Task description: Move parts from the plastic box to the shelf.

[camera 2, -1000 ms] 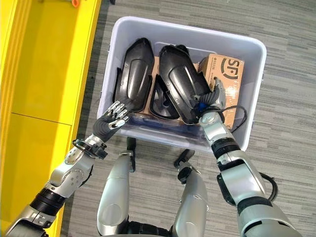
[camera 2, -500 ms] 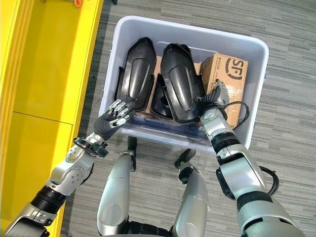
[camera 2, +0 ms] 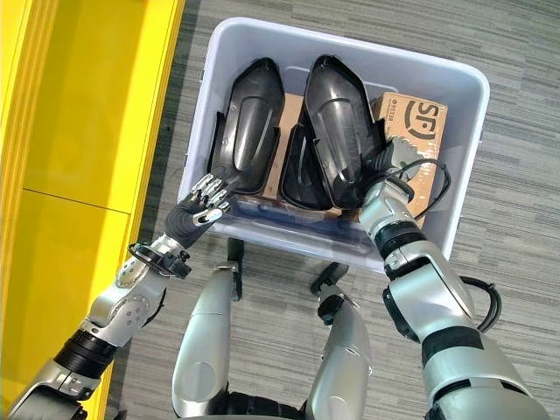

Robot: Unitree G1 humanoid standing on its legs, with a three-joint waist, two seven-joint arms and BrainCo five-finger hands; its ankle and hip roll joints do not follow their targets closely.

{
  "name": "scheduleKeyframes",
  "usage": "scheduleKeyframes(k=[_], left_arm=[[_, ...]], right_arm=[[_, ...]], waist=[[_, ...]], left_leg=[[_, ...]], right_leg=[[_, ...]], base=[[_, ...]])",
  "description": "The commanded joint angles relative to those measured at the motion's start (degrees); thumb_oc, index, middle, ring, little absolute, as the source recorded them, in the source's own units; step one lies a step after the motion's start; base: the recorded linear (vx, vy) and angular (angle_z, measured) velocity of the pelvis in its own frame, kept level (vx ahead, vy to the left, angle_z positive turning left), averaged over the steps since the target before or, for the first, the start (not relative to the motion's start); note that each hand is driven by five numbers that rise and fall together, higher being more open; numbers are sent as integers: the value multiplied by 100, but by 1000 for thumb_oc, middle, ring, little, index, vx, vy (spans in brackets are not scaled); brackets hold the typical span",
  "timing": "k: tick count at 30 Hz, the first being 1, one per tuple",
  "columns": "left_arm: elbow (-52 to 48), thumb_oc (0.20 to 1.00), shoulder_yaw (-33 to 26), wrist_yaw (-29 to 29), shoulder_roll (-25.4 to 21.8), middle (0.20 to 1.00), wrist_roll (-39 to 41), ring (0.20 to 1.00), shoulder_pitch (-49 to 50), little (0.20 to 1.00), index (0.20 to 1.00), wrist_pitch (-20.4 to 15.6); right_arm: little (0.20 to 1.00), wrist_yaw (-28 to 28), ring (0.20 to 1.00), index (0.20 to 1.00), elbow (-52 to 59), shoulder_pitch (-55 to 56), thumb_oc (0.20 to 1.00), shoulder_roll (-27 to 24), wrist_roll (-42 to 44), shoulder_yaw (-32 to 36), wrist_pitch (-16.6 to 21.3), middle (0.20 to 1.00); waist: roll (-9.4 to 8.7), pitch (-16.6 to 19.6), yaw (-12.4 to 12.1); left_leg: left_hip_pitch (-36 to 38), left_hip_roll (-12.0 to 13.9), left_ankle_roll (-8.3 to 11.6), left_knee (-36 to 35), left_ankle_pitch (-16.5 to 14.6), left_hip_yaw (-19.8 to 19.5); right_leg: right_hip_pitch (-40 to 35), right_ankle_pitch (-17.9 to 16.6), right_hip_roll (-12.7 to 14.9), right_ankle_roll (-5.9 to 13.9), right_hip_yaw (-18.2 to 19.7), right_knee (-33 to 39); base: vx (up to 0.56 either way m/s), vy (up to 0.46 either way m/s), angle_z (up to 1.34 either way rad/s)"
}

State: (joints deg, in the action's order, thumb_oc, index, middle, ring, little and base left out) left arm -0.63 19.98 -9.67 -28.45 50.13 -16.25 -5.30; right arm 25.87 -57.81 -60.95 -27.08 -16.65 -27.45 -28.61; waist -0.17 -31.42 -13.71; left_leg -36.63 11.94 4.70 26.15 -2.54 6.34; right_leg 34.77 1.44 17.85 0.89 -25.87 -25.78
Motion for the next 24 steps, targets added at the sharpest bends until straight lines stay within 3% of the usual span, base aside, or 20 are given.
scheduleKeyframes(k=[1,7,10,13,14,16,17,20,24], left_arm=[[-321,1000,79,-128,116,1000,11,1000,107,1000,1000,-401],[-244,1000,172,-199,166,1000,-6,1000,93,1000,1000,-518],[-229,1000,186,-258,155,1000,2,1000,120,1000,1000,-562],[-273,1000,190,-262,154,1000,-33,1000,142,1000,1000,-546],[-276,1000,182,-265,136,1000,-17,1000,145,1000,1000,-555],[-333,1000,116,-170,106,1000,-24,1000,192,1000,1000,-565],[-397,1000,63,-110,84,1000,-32,1000,265,1000,1000,-589],[-517,1000,-76,-6,107,1000,-115,1000,436,1000,1000,-608],[-595,1000,-217,39,153,1000,-125,1000,639,1000,1000,-657]], right_arm=[[200,-154,200,200,-549,783,200,-3,94,-33,-530,200],[200,19,200,200,-732,883,200,10,-107,-51,-724,200],[200,209,200,200,-772,958,200,-32,-49,-5,-619,200],[200,804,200,200,-717,1082,200,-57,364,78,7,200],[200,1011,200,200,-648,1102,200,-76,552,129,461,200],[200,1535,200,200,-105,1225,200,-139,1008,318,1730,200],[200,1700,200,200,343,1384,200,-205,1039,479,2137,200],[200,1866,200,200,1353,1878,200,-315,1111,785,2653,200],[200,1998,200,200,2434,2424,200,-332,1029,1078,2799,200]], waist=[[255,163,-191],[305,163,-191],[310,163,-170],[317,163,-128],[322,163,-104],[295,163,-2],[272,163,65],[220,163,218],[214,163,378]], left_leg=[[-183,-232,-108,-406,247,236],[-240,-263,-118,-484,300,229],[-190,-263,-122,-503,299,249],[-88,-252,-130,-522,277,285],[-12,-249,-133,-544,264,311],[279,-215,-132,-638,238,408],[424,-199,-131,-681,215,450],[742,-156,-116,-749,162,531],[1126,-134,-100,-844,113,638]], right_leg=[[36,412,17,566,-199,-795],[97,359,26,586,-196,-748],[62,332,15,589,-169,-693],[-7,325,-8,590,-113,-642],[-62,322,-22,592,-89,-601],[-276,331,-72,614,-5,-485],[-393,349,-102,626,34,-426],[-657,395,-183,638,135,-293],[-979,432,-241,638,247,-114]], base=[[-6,26,7],[-2,9,1],[0,0,0],[0,0,0],[2,2,-3],[18,14,-7],[25,5,-13],[22,8,-19],[18,24,-21]])
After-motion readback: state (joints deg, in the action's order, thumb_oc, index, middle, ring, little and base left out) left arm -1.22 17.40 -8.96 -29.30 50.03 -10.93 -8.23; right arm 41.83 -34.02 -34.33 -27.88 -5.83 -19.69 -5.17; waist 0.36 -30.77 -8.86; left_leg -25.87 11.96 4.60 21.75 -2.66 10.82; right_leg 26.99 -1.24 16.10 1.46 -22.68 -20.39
